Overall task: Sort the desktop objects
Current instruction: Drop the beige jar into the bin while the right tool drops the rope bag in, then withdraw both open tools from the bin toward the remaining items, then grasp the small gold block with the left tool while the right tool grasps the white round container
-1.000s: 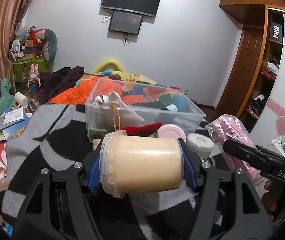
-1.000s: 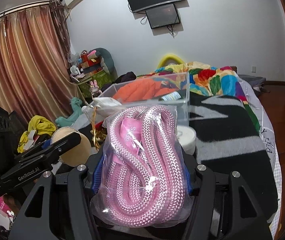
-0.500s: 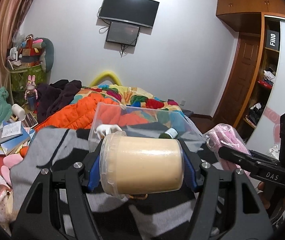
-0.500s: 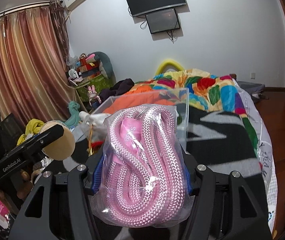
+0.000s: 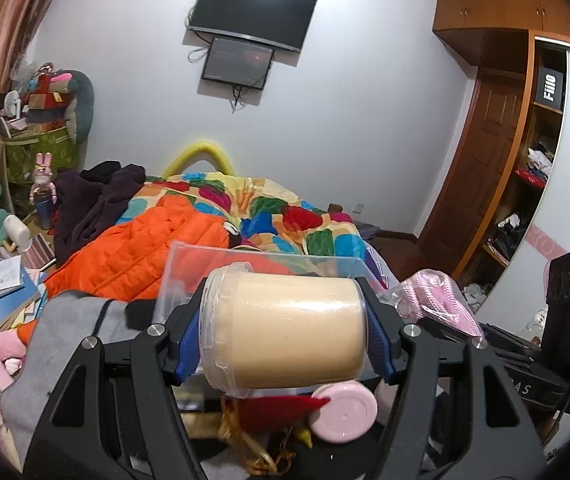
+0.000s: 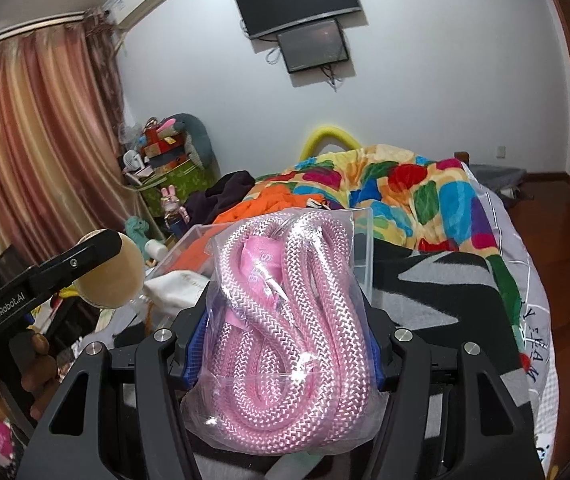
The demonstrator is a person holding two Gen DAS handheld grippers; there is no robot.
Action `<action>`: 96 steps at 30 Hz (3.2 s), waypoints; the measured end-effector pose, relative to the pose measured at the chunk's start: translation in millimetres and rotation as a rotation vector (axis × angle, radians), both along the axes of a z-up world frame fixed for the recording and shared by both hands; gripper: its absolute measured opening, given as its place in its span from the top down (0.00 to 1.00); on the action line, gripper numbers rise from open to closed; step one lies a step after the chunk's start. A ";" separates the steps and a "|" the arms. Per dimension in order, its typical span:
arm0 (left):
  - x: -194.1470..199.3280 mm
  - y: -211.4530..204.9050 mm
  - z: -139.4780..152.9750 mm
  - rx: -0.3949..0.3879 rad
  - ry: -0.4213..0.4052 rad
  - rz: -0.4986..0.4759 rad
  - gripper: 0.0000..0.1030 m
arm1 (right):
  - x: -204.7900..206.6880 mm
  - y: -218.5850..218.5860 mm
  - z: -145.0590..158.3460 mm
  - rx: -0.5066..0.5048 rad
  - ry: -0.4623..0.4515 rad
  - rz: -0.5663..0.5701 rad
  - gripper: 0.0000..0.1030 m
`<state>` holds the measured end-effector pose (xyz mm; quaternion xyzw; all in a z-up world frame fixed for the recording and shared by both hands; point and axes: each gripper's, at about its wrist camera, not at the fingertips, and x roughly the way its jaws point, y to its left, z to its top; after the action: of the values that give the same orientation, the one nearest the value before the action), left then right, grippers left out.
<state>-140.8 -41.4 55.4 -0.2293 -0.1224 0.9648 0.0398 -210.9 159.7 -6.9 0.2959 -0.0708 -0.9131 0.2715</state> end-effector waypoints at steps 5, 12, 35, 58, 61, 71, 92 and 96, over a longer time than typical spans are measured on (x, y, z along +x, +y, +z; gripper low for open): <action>-27.0 10.3 -14.9 -0.034 -0.044 -0.009 0.36 | -23.4 -10.7 -4.1 0.029 -0.017 -0.007 0.45; -51.7 21.7 -36.3 -0.075 -0.111 -0.036 0.36 | -45.7 -29.2 -8.0 0.080 -0.030 0.009 0.45; -49.5 18.9 -51.6 -0.056 -0.130 -0.047 0.28 | -42.9 -37.9 -22.4 0.182 -0.051 -0.007 0.38; 18.1 18.2 -28.6 -0.074 -0.061 -0.005 0.19 | 32.4 -34.5 -3.6 0.301 0.099 -0.028 0.22; 29.8 16.9 -26.7 -0.093 -0.052 0.012 0.18 | 40.6 -30.3 -2.2 0.289 0.098 -0.028 0.22; 55.2 -6.8 -37.0 -0.104 -0.094 0.080 0.14 | 63.5 -15.2 -1.6 0.279 0.109 -0.058 0.21; 59.1 -41.7 -93.0 -0.169 -0.307 0.089 0.14 | 70.9 -3.3 -47.6 0.360 0.021 -0.080 0.21; 40.3 -44.7 -97.0 -0.133 -0.358 0.021 0.13 | 65.5 5.3 -56.1 0.341 -0.020 -0.092 0.21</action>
<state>-100.6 -86.1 -41.6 -0.3980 -0.0658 0.9150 -0.0077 -145.3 165.0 -62.9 0.3434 0.0689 -0.9203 0.1744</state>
